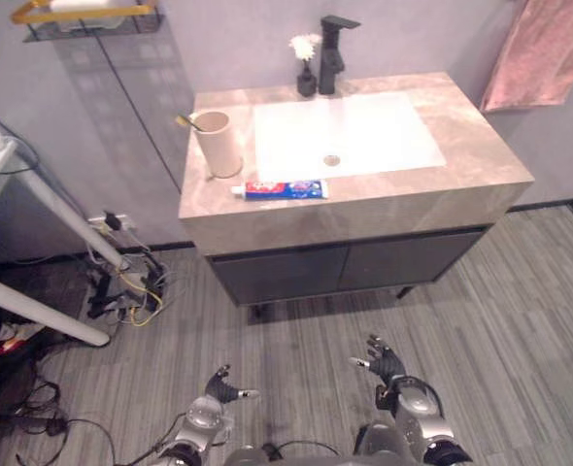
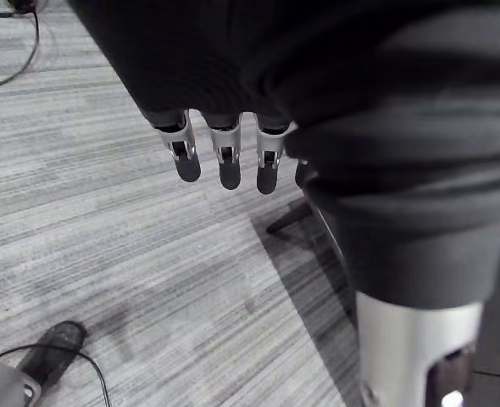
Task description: Organize washtable
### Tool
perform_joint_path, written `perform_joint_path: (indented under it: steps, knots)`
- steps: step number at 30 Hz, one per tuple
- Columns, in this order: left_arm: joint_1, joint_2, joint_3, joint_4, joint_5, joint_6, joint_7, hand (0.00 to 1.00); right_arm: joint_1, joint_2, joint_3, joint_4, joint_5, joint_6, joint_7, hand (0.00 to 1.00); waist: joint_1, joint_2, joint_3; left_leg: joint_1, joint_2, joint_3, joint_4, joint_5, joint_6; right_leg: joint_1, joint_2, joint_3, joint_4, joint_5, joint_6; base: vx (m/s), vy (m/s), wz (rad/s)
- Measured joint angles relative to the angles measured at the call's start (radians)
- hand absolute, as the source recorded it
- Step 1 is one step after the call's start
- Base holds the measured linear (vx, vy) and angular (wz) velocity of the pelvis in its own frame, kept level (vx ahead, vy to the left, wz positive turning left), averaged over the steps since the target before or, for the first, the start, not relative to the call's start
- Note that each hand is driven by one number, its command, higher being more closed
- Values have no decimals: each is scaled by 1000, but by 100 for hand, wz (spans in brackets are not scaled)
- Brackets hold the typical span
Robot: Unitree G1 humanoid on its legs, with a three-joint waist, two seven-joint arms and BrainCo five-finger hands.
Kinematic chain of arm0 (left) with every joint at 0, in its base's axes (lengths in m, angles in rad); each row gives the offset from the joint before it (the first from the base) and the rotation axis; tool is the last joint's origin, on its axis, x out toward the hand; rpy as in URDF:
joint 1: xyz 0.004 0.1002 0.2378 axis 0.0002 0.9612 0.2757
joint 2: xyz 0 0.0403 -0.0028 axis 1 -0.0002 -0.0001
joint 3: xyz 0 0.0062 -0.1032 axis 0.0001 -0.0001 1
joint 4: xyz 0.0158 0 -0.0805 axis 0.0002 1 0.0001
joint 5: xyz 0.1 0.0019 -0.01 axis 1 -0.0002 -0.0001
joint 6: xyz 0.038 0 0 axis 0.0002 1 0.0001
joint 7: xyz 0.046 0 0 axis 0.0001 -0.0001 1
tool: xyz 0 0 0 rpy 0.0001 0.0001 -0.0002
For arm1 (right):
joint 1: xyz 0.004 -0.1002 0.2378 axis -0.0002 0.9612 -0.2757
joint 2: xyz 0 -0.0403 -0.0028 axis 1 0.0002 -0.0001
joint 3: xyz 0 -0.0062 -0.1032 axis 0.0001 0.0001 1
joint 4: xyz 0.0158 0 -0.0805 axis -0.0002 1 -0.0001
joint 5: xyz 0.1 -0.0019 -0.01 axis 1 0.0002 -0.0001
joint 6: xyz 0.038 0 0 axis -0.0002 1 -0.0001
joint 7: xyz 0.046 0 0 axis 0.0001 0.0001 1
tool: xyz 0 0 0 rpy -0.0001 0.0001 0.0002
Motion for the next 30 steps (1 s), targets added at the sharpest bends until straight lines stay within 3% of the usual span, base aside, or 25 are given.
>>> perform_joint_path:
  steps: [1, 3, 6, 8, 9, 10, 11, 12, 14, 15, 16, 18, 19, 21, 23, 25, 26, 27, 29, 30]
  knots:
    - [0, -10, 2, -3, 1, -1, 10, 0, -4, -8, 0, 0, 1, -2, -7, 0, 8, 2, -2, -9, 14, 13, -11, 16, -12, 30, 35, 3, -109, 43, 12, -1, -180, -37]
    - [2, -28, 4, -3, -2, 0, 12, 0, 9, -8, -1, 0, 2, -3, -23, 0, 16, 3, -5, -23, 57, 17, 26, 17, -23, 64, 79, -1, -187, 77, -5, 41, -175, -12]
    - [3, -45, 19, -9, -27, -2, 15, 0, 63, -9, -7, -15, 21, -5, -24, 0, 18, 4, -5, -47, 143, -29, 139, -1, -52, 125, 133, -47, -220, 83, -13, 54, -196, 22]
    - [36, -47, 66, -11, -42, -3, 30, 0, 86, -9, 2, -23, 23, -7, -23, 0, 29, 3, -5, -90, 239, -40, 317, -15, -69, 163, 178, -45, -237, 67, -46, 25, -177, -5]
    - [46, -49, 76, -11, -42, -3, 33, 0, 87, -13, 5, -24, 23, -7, -23, 0, 28, 6, -4, -114, 260, -52, 385, -13, -66, 170, 186, -45, -240, 61, -55, 23, -170, -8]
    - [68, -57, 86, -10, -45, -1, 33, 0, 90, -24, 6, -23, 23, -8, -22, 0, 29, 23, 6, -167, 300, -119, 508, 14, -25, 191, 203, -43, -242, 50, -72, 21, -141, 0]
    - [95, -70, 109, -10, -54, -1, 32, 0, 100, -27, 4, -21, 23, -8, -22, 0, 33, 27, 19, -236, 284, -243, 600, 30, -4, 213, 202, -42, -241, 34, -86, 16, -89, 8]
    - [101, -70, 115, -29, -72, -3, 31, 0, 104, -47, 3, -16, 22, -5, -22, 0, 47, 31, 26, -269, 193, -370, 586, -11, -60, 225, 183, -42, -239, 21, -94, -2, 3, 9]
    - [106, -72, 120, -45, -81, -3, 31, 0, 94, -70, 2, -16, 21, -7, -18, 0, 78, 50, 31, -278, 88, -393, 418, -15, -67, 220, 164, -39, -242, 21, -94, -20, 122, -5]
    - [110, -72, 122, -47, -81, -3, 32, 0, 92, -73, 3, -16, 19, -7, -17, 0, 82, 61, 30, -274, 77, -355, 336, -4, -60, 217, 165, -39, -245, 21, -92, -6, 188, -9]
    - [125, -71, 137, -46, -81, -3, 29, 0, 86, -76, 4, -14, 13, -7, -17, 0, 86, 75, 28, -260, 61, -300, 214, 24, 35, 207, 169, -36, -246, 14, -74, 25, 177, -6]
    - [129, -60, 192, -45, -80, -2, 29, 0, 60, -57, 13, 3, 5, -5, -15, 0, 104, 44, 18, -255, -7, -280, 139, 31, 39, 182, 130, 15, -271, 27, -39, 153, 178, -2]
    - [125, -59, 204, -43, -80, 0, 29, 0, 36, -60, 10, 33, -2, -4, -16, 0, 107, 43, 19, -257, -24, -267, 150, 11, 69, 186, 112, 20, -274, 32, -15, 220, 146, 0]
    - [125, -58, 208, -25, -78, 2, 29, 0, 26, -59, 9, 49, -3, -5, -14, 0, 106, 39, 16, -226, -55, -248, 143, -13, 86, 205, 78, 29, -272, 33, 8, 225, 161, -12]
    - [124, -60, 198, -23, -78, 2, 30, 0, 27, -60, 5, 53, -3, -5, -8, 0, 101, 42, 15, -174, -88, -231, 98, -34, 90, 183, 44, 55, -178, 7, 42, 210, 164, -30]
    - [125, -59, 134, -24, -78, 2, 30, 0, 29, -55, 6, 61, -13, -4, 1, 0, 99, 59, 10, -90, -98, -200, 15, -26, 88, 47, 14, 103, 139, -26, 33, 213, 227, -36]
    - [123, -45, 82, -25, -78, 2, 30, 0, 44, -40, 9, 61, -15, -4, 3, 0, 74, 48, 10, -49, -107, -197, 2, -17, 106, -16, -9, 127, 320, -25, 40, 215, 183, 3]
    - [119, -35, 54, -25, -78, 2, 29, 0, 54, -30, 8, 61, -16, -4, 3, 0, 61, 39, 10, -31, -113, -202, -2, -17, 109, -43, -16, 137, 395, -26, 44, 257, 106, 33]
    - [82, -18, -6, -38, -79, 2, 32, 0, 66, -10, 10, 60, -21, -1, 4, 0, 24, 29, 16, 16, -108, -233, -17, -18, 113, -112, -15, 123, 569, -81, 16, 273, 16, 39]
    - [72, -20, -12, -46, -79, 2, 32, 0, 65, -10, 11, 58, -21, -1, 3, 0, 23, 29, 20, 26, -105, -240, -19, -19, 113, -120, -16, 109, 578, -99, 6, 237, -43, 33]
